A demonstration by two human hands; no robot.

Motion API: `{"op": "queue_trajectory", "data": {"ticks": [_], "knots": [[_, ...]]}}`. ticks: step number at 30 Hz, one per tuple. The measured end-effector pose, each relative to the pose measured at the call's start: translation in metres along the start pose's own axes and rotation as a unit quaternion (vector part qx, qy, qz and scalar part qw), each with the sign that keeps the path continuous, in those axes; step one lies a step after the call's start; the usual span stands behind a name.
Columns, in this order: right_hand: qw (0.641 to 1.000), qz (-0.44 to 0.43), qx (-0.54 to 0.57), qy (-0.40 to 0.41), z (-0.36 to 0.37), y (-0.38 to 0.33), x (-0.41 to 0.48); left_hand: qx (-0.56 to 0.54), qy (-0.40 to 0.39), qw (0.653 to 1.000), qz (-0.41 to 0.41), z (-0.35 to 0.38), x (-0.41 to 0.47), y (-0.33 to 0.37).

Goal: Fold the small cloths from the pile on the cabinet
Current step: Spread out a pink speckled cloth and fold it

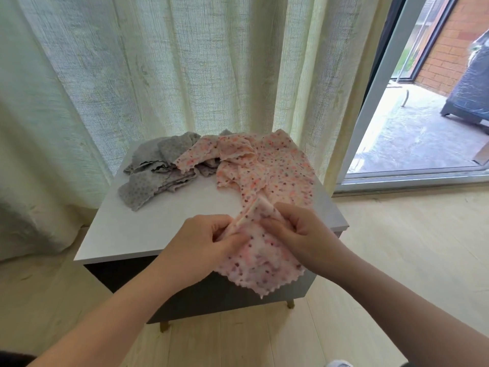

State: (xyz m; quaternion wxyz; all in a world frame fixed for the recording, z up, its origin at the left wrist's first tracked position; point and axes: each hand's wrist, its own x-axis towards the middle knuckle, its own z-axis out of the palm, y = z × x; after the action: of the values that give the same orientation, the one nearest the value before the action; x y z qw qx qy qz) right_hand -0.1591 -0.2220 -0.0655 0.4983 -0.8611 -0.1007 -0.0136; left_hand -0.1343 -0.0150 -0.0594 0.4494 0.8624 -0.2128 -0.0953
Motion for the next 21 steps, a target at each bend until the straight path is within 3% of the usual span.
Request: {"op": "queue_trajectory", "data": {"ticks": [6,11,15,21], "knots": [[0.997,-0.027,-0.07,0.024,-0.001,0.001,0.004,-0.065,0.001,0.998,-0.024,-0.003,0.001,0.004],[0.999,-0.016,-0.04,-0.026,-0.002,0.001,0.004,-0.063,0.085,0.994,0.009,-0.004,0.004,0.003],[0.998,-0.03,-0.032,-0.034,-0.006,0.002,0.006,-0.108,0.056,0.992,0.025,-0.001,0.004,0.006],[0.999,-0.013,0.026,-0.031,-0.016,0.002,0.008,-0.079,0.163,0.983,0.039,0.002,0.006,0.001]]}}
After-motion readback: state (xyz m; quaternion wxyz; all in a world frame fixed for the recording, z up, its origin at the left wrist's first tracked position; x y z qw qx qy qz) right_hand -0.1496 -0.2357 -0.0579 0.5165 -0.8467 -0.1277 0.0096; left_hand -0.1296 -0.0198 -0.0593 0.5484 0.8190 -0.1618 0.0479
